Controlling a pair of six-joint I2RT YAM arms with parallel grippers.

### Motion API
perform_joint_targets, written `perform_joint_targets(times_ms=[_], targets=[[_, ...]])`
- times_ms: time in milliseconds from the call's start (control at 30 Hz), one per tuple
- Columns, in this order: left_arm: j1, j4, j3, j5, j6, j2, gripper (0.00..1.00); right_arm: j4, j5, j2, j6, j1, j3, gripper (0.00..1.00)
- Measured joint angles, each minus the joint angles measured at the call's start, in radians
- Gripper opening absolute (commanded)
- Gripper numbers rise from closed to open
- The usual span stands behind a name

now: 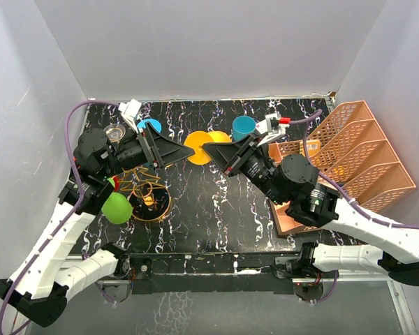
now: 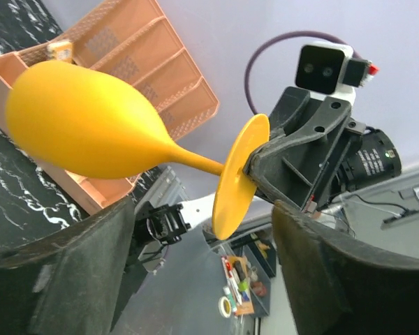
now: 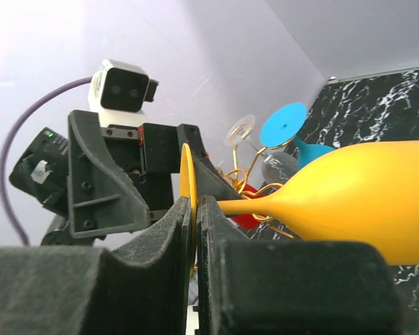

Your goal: Take the wine glass off the wine glass rack

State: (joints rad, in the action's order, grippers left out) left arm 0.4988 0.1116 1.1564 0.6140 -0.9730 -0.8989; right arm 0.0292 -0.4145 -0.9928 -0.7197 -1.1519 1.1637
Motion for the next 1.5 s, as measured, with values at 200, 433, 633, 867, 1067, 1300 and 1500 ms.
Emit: perform_joint_targets(times_ms=[200,433,633,867,1067,1300,1500], targets=[[0.000,-0.058,-0.005,0.084,-0.052,-0.034,0.49,-0.030,0.018,-0.047,-0.032,0.000,0.000,0.08],[-0.009,-0.024,0.009,0.105,-0.059,-0.049,0.10,-0.063,0.020,-0.077,-0.047,0.000,0.000,0.08],[-0.005,-0.117,-0.025,0.142,-0.137,-0.042,0.00,-0.081,0.024,-0.035,-0.056,-0.002,-0.038,0.37],[-0.003,-0.128,-0.048,0.106,-0.144,-0.027,0.00,-0.003,-0.044,0.025,0.128,-0.004,-0.073,0.74],[-0.002,-0.066,-0.048,0.037,-0.114,-0.007,0.00,0.005,-0.155,0.115,0.357,-0.003,-0.163,0.88],[-0.002,-0.074,-0.046,-0.013,-0.140,0.025,0.00,-0.001,-0.070,0.131,0.464,0.140,-0.310,0.99],[-0.002,-0.126,-0.039,-0.011,-0.215,0.003,0.00,-0.067,0.345,0.082,0.331,0.443,-0.348,1.00]])
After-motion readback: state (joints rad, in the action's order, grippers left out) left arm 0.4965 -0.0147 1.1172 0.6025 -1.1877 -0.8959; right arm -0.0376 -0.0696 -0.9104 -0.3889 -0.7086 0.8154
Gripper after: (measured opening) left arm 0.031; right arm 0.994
